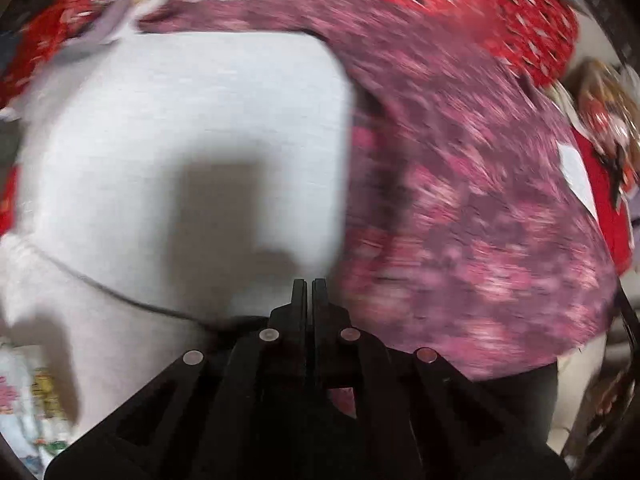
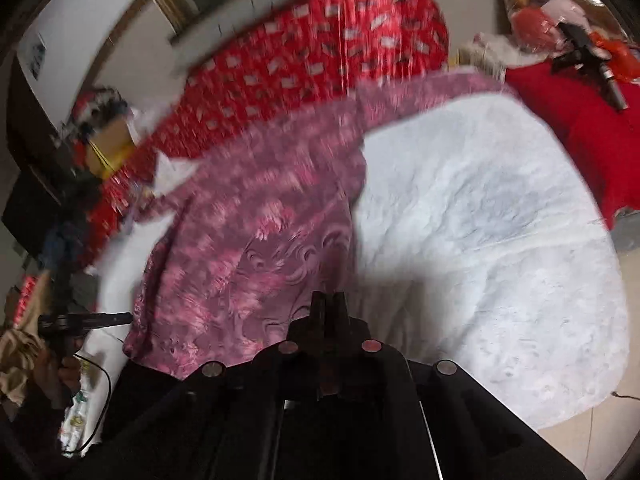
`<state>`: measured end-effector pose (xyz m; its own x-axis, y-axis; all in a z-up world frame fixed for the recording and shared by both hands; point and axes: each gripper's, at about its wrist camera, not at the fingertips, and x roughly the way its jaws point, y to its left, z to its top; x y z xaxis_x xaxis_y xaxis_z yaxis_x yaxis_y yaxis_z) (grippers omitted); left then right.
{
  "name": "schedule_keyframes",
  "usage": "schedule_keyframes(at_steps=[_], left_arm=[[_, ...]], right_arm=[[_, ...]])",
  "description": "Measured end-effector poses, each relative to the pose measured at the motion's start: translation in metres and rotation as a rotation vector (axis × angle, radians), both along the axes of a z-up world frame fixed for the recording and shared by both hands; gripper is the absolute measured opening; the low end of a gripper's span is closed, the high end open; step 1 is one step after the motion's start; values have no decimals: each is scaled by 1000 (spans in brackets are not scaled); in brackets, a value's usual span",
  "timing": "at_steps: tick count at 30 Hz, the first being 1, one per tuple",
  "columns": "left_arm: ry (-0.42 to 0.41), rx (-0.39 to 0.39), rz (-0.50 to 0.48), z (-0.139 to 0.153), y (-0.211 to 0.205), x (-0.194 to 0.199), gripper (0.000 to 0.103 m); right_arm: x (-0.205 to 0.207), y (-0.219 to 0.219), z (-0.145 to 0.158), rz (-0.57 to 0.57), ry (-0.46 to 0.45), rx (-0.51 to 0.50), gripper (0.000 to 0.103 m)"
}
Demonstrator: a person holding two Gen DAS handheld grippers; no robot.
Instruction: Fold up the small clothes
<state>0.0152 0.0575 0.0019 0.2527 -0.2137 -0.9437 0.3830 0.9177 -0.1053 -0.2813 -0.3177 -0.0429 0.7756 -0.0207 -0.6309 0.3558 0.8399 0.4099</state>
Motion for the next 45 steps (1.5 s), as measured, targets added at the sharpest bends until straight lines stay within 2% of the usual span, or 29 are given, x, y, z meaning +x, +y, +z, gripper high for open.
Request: schedule_keyframes(at_steps=[2, 5, 7, 10, 11, 12, 13, 14, 15, 16, 18, 19, 20, 21, 22, 23, 24, 27, 29, 30, 31, 33, 36, 37, 39, 40, 41, 44, 45], left_arm=[[40, 20, 29, -11, 18, 4, 1], [83, 57, 52, -32, 33, 2, 1], [101, 21, 39, -31, 32, 0, 1], [60, -35, -7, -13, 8, 5, 3], [35, -54, -34, -4, -5, 7, 10], [22, -62, -53, 0, -16, 9, 33], [7, -62, -75, 5, -31, 11, 48], [-8, -54, -88, 4, -42, 15, 73], [-29, -31, -95, 1, -55, 16, 78], [-35, -7, -108, -6, -65, 17, 78], [-1, 41, -143, -22, -82, 17, 78], [12, 67, -154, -31, -86, 16, 78], [9, 94, -160, -37, -89, 17, 69], [-2, 133, -164, -42, -92, 19, 38], [8, 148, -164, -47, -91, 22, 28], [17, 125, -150, -46, -88, 25, 24], [32, 88, -123, -42, -80, 30, 6], [63, -4, -44, -22, -46, 45, 6], [98, -126, 7, -7, -13, 54, 6], [106, -156, 23, -4, -2, 57, 7], [111, -160, 33, -5, 6, 59, 6], [101, -75, 55, -16, 14, 59, 5], [192, -43, 94, -47, 29, 60, 5], [208, -51, 96, -47, 33, 57, 5], [182, -65, 80, -40, 38, 52, 5], [147, -74, 60, -29, 39, 49, 5], [101, -92, 43, -12, 37, 48, 5], [-29, -138, -13, 27, 12, 46, 8], [-75, -142, -42, 38, -1, 47, 18]], right_arm=[[-15, -2, -6, -12, 19, 6, 3], [-12, -2, -40, -25, 133, 30, 2], [-6, -2, -59, -27, 202, 46, 2], [7, -1, -71, -33, 308, 22, 5], [9, -1, -68, -37, 314, 23, 8], [10, -3, -64, -52, 310, 18, 8], [11, -5, -57, -62, 292, 15, 9], [9, -6, -54, -68, 279, 15, 10], [9, -7, -51, -75, 268, 13, 16], [10, -7, -46, -83, 259, 6, 30], [18, -7, -45, -94, 262, -25, 47], [21, -5, -45, -98, 269, -46, 50], [26, -4, -47, -100, 280, -69, 52], [30, -4, -49, -104, 296, -86, 53], [35, -4, -53, -110, 319, -103, 53], [41, -4, -59, -110, 343, -111, 53], [45, -4, -64, -102, 355, -109, 52], [53, 0, -73, 18, 340, -46, 4], [47, 3, -58, 57, 264, -26, 3], [42, 3, -48, 64, 211, -16, 3], [35, 1, -39, 56, 171, -7, 3], [23, -9, -31, 19, 136, 8, 3], [23, -23, -58, -19, 240, 30, 3], [24, -24, -67, -23, 276, 43, 3], [29, -21, -80, -25, 385, 23, 3], [30, -19, -79, -30, 403, 5, 8], [31, -20, -72, -42, 398, -6, 8], [41, -27, -31, -47, 253, -8, 9], [48, -28, -21, -42, 218, -18, 11]])
